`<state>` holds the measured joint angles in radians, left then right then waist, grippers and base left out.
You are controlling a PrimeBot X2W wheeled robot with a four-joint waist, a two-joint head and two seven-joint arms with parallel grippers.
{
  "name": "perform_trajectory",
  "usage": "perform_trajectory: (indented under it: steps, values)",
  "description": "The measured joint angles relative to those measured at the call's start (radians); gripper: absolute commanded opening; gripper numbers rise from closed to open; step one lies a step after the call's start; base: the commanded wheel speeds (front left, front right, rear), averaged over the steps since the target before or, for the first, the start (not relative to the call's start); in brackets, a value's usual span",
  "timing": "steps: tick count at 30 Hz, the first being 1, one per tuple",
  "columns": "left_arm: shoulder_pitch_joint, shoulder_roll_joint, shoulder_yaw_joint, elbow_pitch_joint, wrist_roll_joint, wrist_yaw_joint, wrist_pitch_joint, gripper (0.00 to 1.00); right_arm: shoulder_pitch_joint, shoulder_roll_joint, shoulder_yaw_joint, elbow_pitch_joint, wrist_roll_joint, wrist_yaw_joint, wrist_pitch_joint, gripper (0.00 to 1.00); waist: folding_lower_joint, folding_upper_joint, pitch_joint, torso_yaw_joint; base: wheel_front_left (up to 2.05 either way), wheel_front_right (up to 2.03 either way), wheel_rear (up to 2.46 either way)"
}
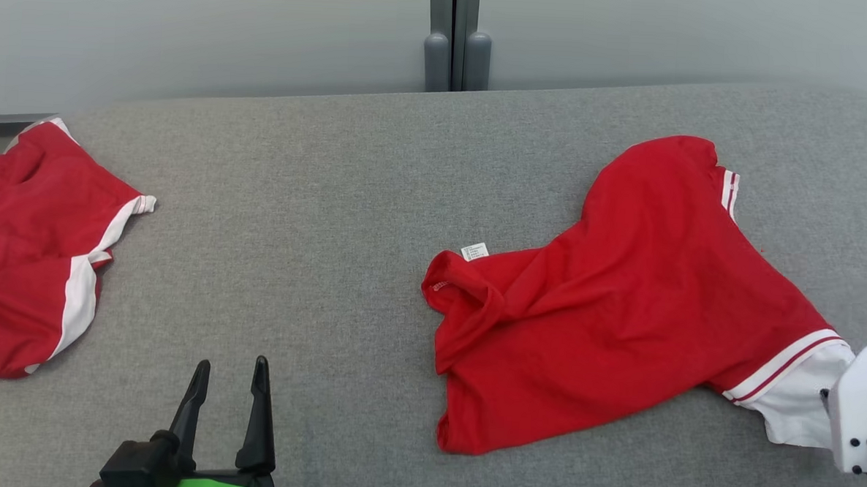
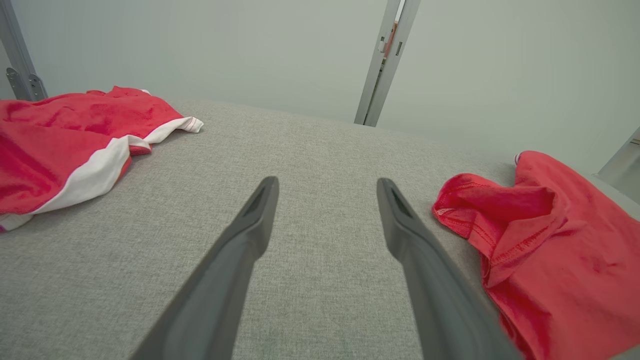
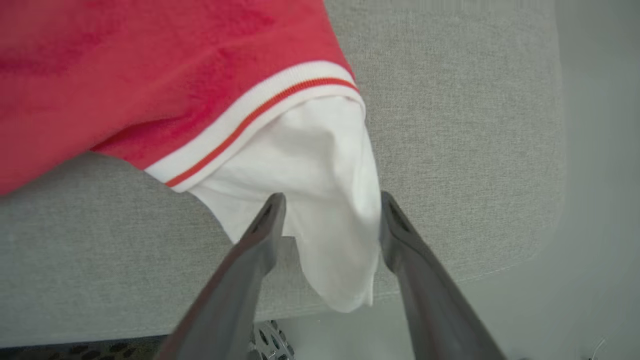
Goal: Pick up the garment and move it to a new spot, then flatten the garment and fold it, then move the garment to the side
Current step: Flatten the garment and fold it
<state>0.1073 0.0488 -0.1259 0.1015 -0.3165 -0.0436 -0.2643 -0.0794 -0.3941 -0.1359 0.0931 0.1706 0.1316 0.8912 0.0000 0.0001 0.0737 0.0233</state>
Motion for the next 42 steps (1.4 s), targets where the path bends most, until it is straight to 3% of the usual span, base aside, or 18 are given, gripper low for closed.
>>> perform_trajectory:
  steps: [6,10,14,17,20,23,26,35,42]
  values:
    - [0.002,0.0,0.003,-0.004,-0.001,0.006,0.0,1.0,0.062,0.009,-0.09,-0.078,-0.064,0.0,-0.119,1.0,0.0,0.0,-0.002,-0.006,0.0,0.0,0.0]
    - [0.003,0.0,0.008,-0.004,0.0,0.006,0.0,1.0,0.082,0.067,-0.17,-0.165,-0.12,0.0,-0.307,1.0,0.0,0.0,-0.004,-0.012,0.0,0.0,0.0]
    - [0.004,0.0,0.015,-0.006,0.006,0.004,0.0,1.0,0.126,0.115,-0.139,-0.202,-0.133,0.0,-0.568,1.0,0.0,0.0,-0.003,-0.021,0.0,0.0,0.0]
    - [0.005,0.0,0.018,-0.006,0.01,0.001,0.0,1.0,0.156,0.132,-0.084,-0.173,-0.143,0.0,-0.788,1.0,0.0,0.0,-0.004,-0.029,0.0,0.0,0.0]
    - [0.005,0.0,0.017,-0.005,0.015,-0.001,0.0,1.0,0.185,0.171,-0.063,-0.066,-0.178,0.0,-0.997,1.0,0.0,0.0,-0.008,-0.035,0.0,0.0,0.0]
    - [0.005,0.0,0.014,-0.005,0.02,-0.005,0.0,1.0,0.193,0.233,-0.051,0.043,-0.205,0.0,-1.123,1.0,0.0,0.0,-0.007,-0.039,0.0,0.0,0.0]
    - [0.004,0.0,0.01,-0.003,0.024,-0.009,0.0,1.0,0.189,0.28,-0.043,0.109,-0.22,0.0,-1.15,1.0,0.0,0.0,-0.006,-0.042,0.0,0.0,0.0]
    - [-0.018,0.0,-0.018,0.009,0.032,-0.03,0.0,1.0,0.181,0.337,-0.048,0.006,-0.243,0.0,-1.154,1.0,0.0,0.0,0.002,-0.054,0.0,0.0,0.0]
    - [-0.164,0.0,-0.221,0.152,0.048,-0.08,0.0,1.0,0.159,0.344,-0.022,-0.001,-0.226,0.0,-1.154,1.0,0.0,0.0,0.04,-0.064,0.0,0.0,0.0]
